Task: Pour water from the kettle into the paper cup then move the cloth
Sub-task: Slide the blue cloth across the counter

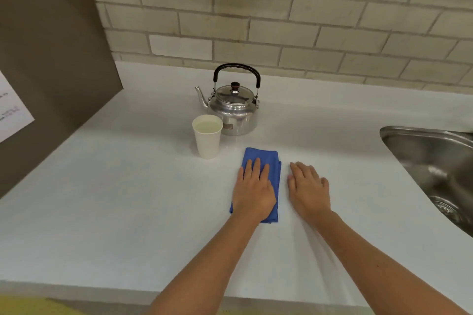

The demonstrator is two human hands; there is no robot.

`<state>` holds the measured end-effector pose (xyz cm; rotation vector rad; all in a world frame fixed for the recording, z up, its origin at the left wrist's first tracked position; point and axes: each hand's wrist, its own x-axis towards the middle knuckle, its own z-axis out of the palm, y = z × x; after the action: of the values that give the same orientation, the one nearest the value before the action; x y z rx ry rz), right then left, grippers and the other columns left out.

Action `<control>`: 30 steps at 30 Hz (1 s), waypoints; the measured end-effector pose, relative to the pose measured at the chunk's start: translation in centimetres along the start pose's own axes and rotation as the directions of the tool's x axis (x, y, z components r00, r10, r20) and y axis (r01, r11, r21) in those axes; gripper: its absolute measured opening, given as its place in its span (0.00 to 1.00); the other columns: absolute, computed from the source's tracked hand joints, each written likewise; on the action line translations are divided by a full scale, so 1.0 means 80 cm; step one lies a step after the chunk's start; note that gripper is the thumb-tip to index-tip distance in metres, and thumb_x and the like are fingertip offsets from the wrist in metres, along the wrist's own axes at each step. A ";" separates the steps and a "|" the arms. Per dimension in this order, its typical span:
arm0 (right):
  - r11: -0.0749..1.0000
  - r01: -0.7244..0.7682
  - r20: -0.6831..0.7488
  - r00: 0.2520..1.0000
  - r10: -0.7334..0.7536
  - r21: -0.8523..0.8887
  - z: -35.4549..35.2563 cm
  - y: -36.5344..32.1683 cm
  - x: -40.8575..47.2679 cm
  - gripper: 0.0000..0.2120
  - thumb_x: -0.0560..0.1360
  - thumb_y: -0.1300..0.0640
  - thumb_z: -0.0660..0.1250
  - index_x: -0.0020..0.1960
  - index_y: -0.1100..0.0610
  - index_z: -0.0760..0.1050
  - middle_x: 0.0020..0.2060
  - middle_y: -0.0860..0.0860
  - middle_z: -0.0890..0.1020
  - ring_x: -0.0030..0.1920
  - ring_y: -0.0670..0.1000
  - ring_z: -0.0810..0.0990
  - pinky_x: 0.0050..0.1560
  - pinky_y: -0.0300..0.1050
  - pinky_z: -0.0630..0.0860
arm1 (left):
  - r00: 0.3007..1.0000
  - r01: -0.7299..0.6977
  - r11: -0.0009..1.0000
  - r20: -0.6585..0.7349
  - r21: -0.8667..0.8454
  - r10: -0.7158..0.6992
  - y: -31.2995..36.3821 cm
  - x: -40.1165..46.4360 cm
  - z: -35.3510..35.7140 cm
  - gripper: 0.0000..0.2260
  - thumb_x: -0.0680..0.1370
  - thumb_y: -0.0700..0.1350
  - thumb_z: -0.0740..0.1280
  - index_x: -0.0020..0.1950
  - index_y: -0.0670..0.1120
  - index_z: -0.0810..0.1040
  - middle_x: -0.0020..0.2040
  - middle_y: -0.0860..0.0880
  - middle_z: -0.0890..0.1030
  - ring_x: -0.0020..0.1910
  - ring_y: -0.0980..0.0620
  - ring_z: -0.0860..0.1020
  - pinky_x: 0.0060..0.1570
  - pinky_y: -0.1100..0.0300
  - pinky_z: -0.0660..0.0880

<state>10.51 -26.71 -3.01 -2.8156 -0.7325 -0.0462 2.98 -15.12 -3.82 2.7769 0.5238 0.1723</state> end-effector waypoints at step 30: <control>0.989 -0.117 0.022 0.993 0.116 0.088 0.027 -0.139 0.048 0.22 0.81 0.48 0.47 0.75 0.49 0.56 0.75 0.49 0.60 0.76 0.53 0.53 0.74 0.58 0.52 | 0.990 0.141 0.979 -0.028 0.145 -0.139 -0.284 0.102 -0.099 0.23 0.80 0.46 0.48 0.75 0.45 0.52 0.78 0.44 0.53 0.76 0.43 0.52 0.74 0.46 0.50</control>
<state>8.38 -14.92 -2.36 -2.7705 -0.5580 0.0293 1.51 10.26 -3.19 2.8688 0.7627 0.1322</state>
